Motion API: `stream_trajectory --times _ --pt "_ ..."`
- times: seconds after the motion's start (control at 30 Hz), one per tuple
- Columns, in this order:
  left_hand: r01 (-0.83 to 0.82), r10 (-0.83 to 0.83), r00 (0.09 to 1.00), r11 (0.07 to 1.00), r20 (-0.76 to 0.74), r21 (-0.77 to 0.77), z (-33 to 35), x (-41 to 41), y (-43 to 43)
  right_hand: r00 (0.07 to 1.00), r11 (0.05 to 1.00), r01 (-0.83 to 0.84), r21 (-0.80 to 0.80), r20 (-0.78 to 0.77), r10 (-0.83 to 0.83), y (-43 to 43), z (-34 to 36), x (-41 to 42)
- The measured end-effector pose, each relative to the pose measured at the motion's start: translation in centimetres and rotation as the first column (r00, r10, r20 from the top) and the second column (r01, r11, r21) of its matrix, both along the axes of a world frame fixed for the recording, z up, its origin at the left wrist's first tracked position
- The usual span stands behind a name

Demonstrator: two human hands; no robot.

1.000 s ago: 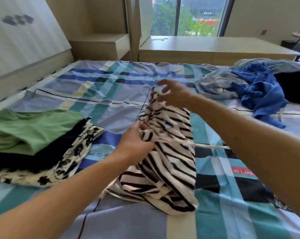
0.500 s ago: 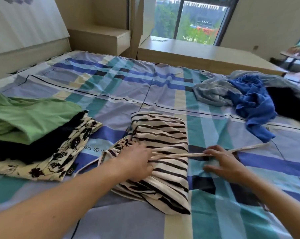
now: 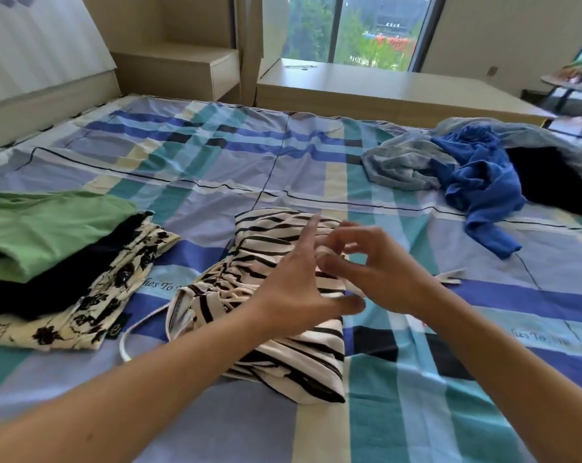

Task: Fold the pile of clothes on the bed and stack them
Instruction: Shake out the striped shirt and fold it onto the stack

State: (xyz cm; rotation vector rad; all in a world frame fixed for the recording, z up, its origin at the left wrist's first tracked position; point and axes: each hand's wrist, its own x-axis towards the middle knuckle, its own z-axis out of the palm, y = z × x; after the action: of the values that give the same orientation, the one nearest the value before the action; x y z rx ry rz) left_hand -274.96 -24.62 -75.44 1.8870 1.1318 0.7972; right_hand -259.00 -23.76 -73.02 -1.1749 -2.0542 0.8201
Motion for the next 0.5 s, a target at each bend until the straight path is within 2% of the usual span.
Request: stream_trajectory --times 0.07,0.17,0.23,0.27,0.37,0.43,0.5 --pt "0.062 -0.050 0.981 0.997 0.187 -0.056 -0.4 0.7 1.0 0.990 1.000 0.026 0.016 -0.141 -0.024 -0.5 1.4 -0.6" --pt "0.165 -0.111 0.924 0.979 0.366 -0.119 -0.3 1.1 1.5 0.927 0.995 0.091 0.031 -0.368 -0.074 -0.3 2.5 0.2" --pt "0.135 -0.022 0.900 0.964 0.435 -0.230 0.6 1.3 1.5 0.864 0.993 0.115 -0.006 -0.492 -0.103 0.0 2.5 1.2" --pt "0.121 0.027 0.879 0.953 0.475 -0.277 1.2 1.3 1.6 0.853 0.993 0.111 -0.050 -0.508 -0.121 0.1 2.3 1.7" --pt "0.186 0.065 0.758 0.932 0.649 -0.311 3.6 0.5 2.7 0.929 0.954 -0.007 -0.300 -0.355 -0.105 -0.1 -0.1 2.9" --pt "0.224 0.090 0.661 0.924 0.745 -0.310 5.0 -0.4 3.5 0.973 0.880 -0.132 -0.457 -0.229 0.027 -0.6 -2.3 2.8" --pt "0.199 0.125 0.615 0.931 0.779 -0.306 5.5 -1.2 4.1 0.970 0.827 -0.228 -0.514 -0.192 0.148 -1.1 -4.1 2.0"
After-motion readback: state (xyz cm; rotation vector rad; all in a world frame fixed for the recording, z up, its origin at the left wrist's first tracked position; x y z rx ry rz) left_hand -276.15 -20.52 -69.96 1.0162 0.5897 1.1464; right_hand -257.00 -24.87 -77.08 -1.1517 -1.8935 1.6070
